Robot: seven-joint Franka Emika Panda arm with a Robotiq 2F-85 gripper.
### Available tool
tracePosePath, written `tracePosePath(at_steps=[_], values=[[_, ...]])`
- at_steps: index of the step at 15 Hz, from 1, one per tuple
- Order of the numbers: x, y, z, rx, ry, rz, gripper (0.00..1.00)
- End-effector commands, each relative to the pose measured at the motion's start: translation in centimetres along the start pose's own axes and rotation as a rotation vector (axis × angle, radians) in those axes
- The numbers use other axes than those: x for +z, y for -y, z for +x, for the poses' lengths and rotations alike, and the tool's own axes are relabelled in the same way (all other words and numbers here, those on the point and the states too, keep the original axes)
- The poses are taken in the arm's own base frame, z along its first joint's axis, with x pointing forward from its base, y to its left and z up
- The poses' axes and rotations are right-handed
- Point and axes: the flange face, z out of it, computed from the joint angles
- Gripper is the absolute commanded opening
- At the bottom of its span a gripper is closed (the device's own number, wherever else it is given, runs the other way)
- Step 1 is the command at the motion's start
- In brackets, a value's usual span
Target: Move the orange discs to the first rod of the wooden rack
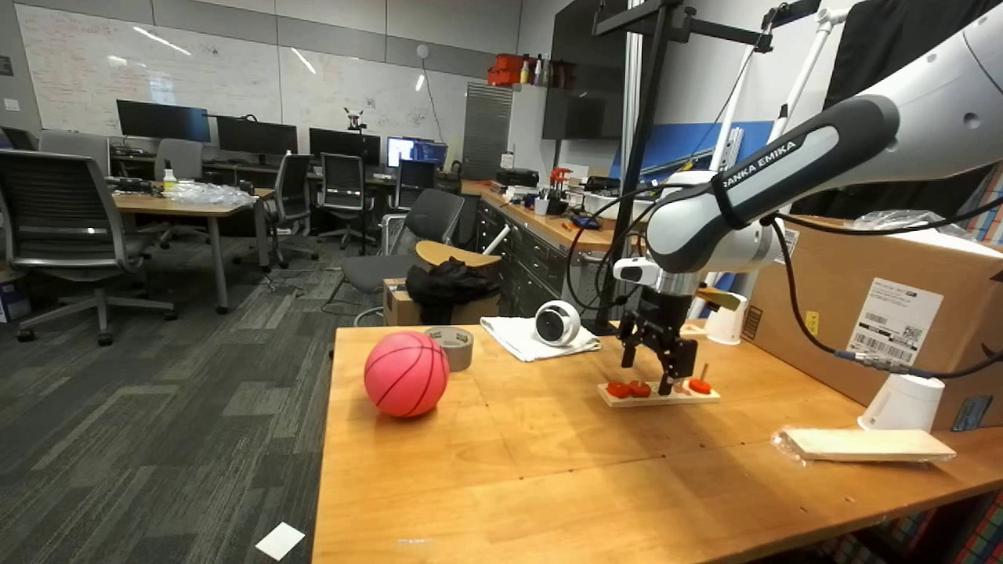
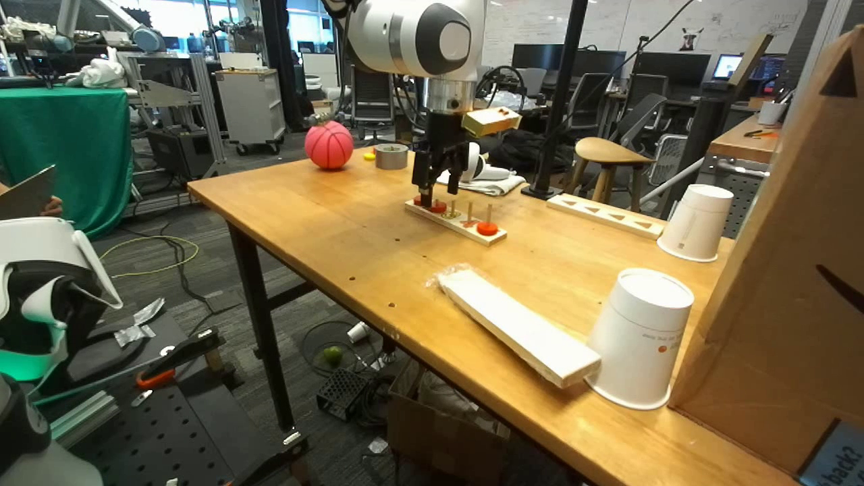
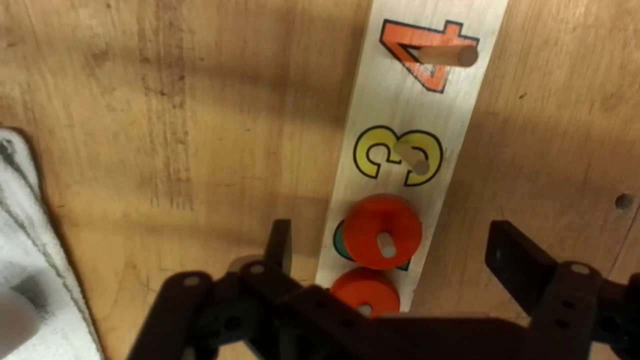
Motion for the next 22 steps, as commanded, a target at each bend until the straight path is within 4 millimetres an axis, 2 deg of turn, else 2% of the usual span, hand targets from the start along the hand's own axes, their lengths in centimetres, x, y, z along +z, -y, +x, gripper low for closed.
tracePosePath(at_steps=[1, 7, 19, 20, 22], values=[[-0.28, -0.72, -0.08, 0.019, -0.022, -0.02, 1.0], [-0.21, -1.03, 0.66, 0.0, 0.001, -0.018, 1.0], [0.4, -1.09, 0.75, -0.003, -0.005, -0.01, 1.0], [0.43, -1.1, 0.78, -0.003, -0.005, -0.01, 0.83], [0.42, -1.12, 0.86, -0.005, -0.005, -0.01, 0.68]])
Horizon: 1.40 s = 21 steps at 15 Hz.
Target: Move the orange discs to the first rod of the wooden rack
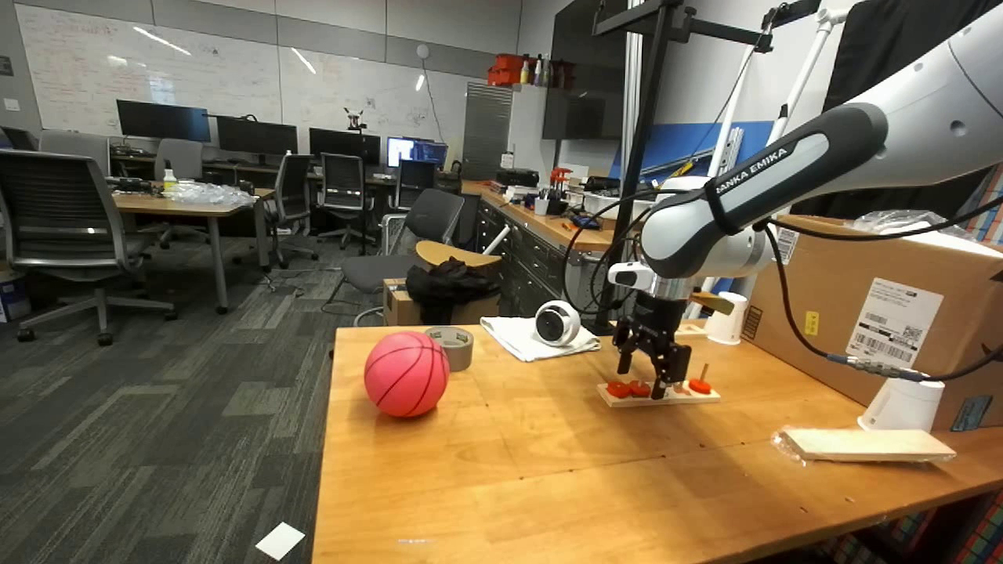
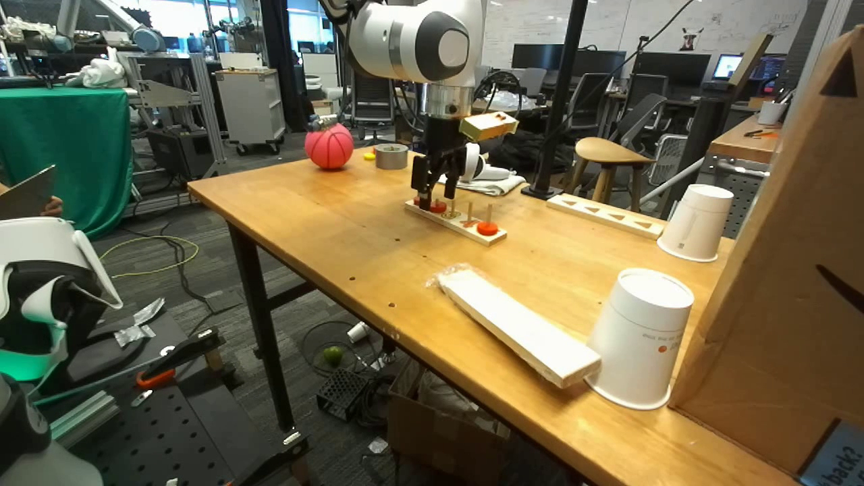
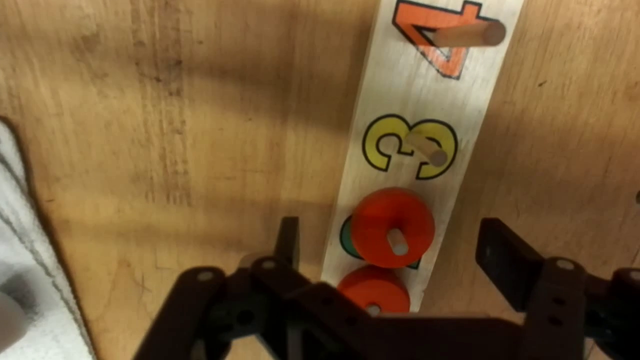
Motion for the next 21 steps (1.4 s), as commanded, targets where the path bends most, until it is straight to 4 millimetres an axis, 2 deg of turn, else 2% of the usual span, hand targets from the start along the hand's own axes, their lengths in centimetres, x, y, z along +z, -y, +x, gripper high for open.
tracePosePath(at_steps=[1, 5, 7, 13, 21], values=[[-0.4, -0.8, 0.3, -0.002, 0.001, -0.015, 0.58], [-0.4, -0.7, 0.4, -0.004, -0.001, -0.015, 0.27], [-0.4, -0.8, 0.5, -0.008, -0.001, -0.017, 0.17], [-1.0, -0.9, 0.6, -0.019, 0.006, -0.012, 0.17], [-4.4, -1.8, 0.0, -0.041, 0.054, -0.037, 0.17]])
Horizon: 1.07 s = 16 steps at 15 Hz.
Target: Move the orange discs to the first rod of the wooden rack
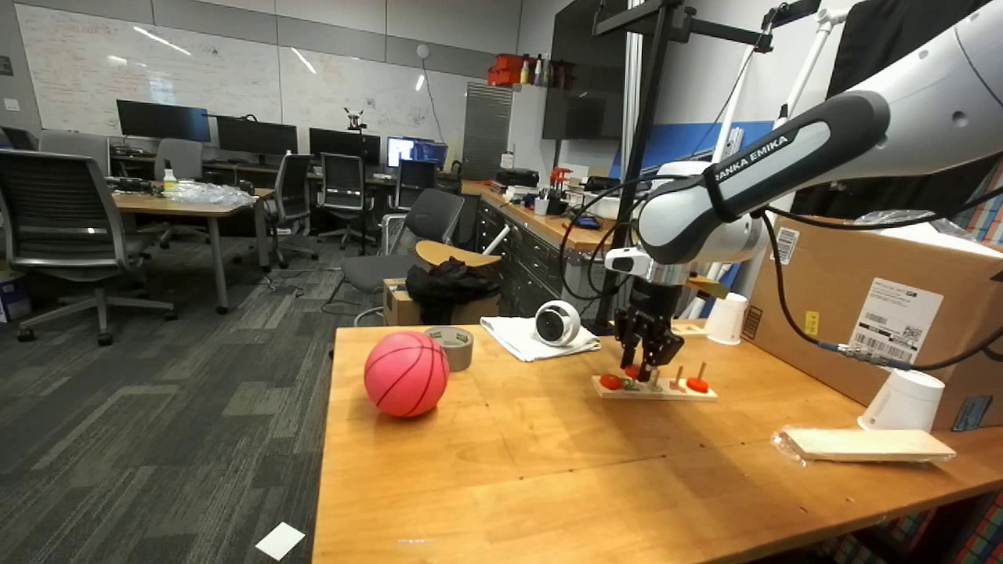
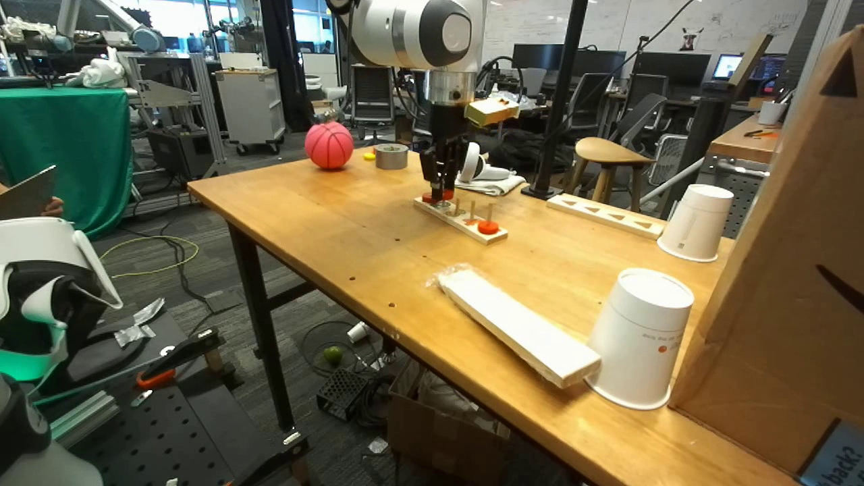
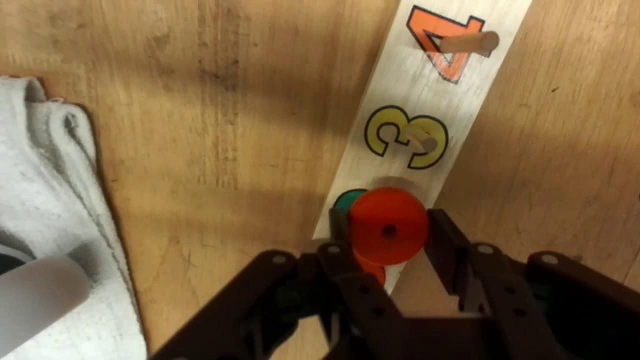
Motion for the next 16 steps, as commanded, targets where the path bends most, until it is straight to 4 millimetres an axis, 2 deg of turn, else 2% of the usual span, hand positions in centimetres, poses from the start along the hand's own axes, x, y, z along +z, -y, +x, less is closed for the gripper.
tracePosePath(at_steps=[1, 5, 10, 16], values=[[-2.6, -0.7, -0.7, -0.017, 0.038, -0.01, 0.17], [-3.8, -0.7, -2.1, -0.005, 0.066, -0.002, 0.17], [-5.0, 0.4, -4.4, 0.035, 0.095, 0.022, 0.17], [-6.0, 1.4, -5.9, 0.076, 0.103, 0.025, 0.17]])
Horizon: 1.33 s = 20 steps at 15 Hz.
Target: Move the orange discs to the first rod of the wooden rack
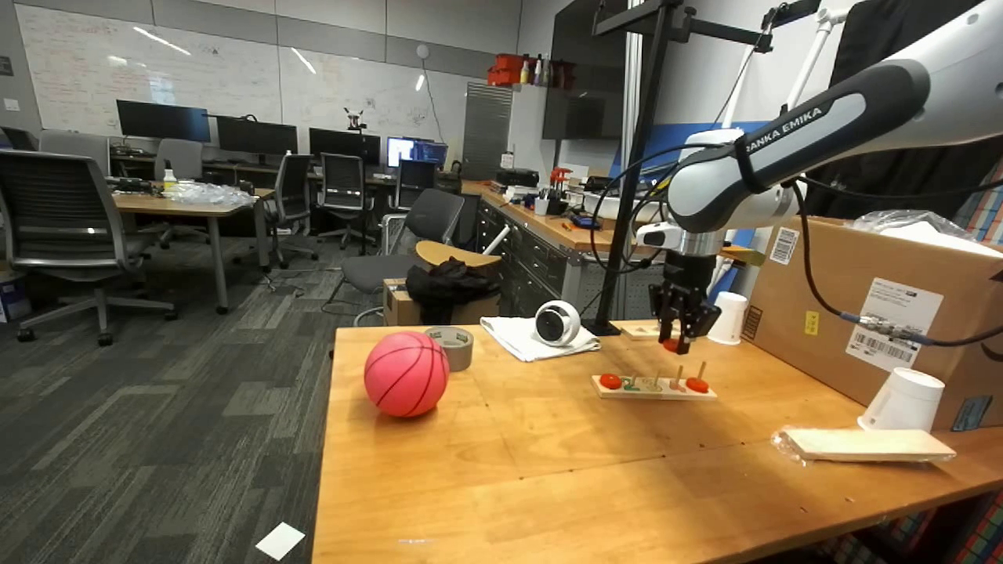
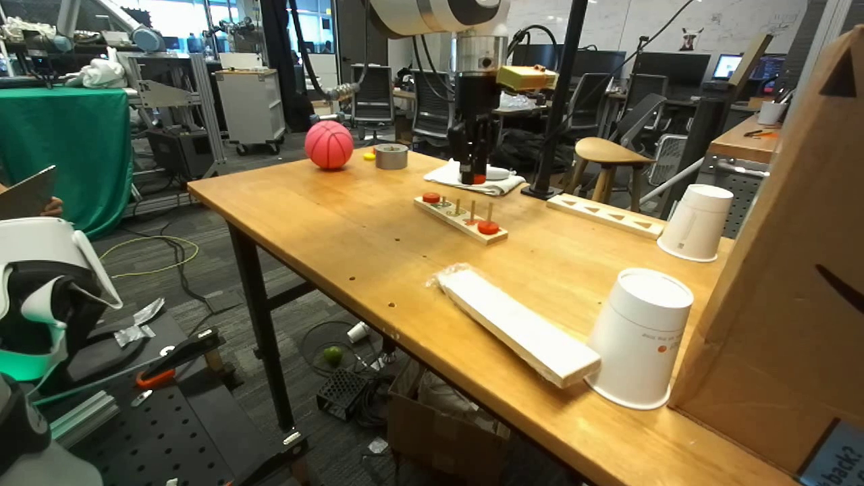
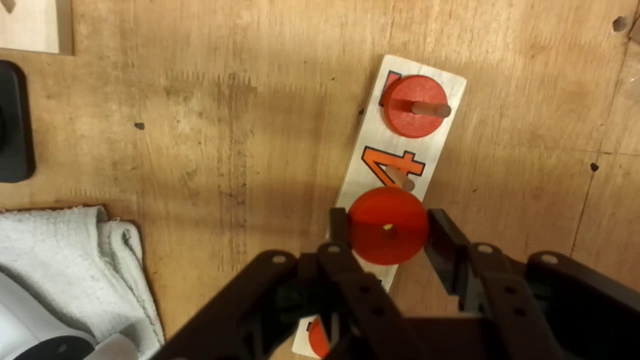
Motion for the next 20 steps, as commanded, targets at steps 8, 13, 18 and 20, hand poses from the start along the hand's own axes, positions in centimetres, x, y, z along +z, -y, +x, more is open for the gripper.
tracePosePath(at_steps=[8, 13, 18, 20], values=[[-0.2, 1.9, -2.4, 0.06, 0.025, 0.024, 0.17], [0.4, 2.2, -3.9, 0.079, 0.026, 0.032, 0.17], [1.1, 2.4, -4.4, 0.091, 0.019, 0.04, 0.17], [1.5, 2.5, -4.5, 0.093, 0.016, 0.046, 0.17]])
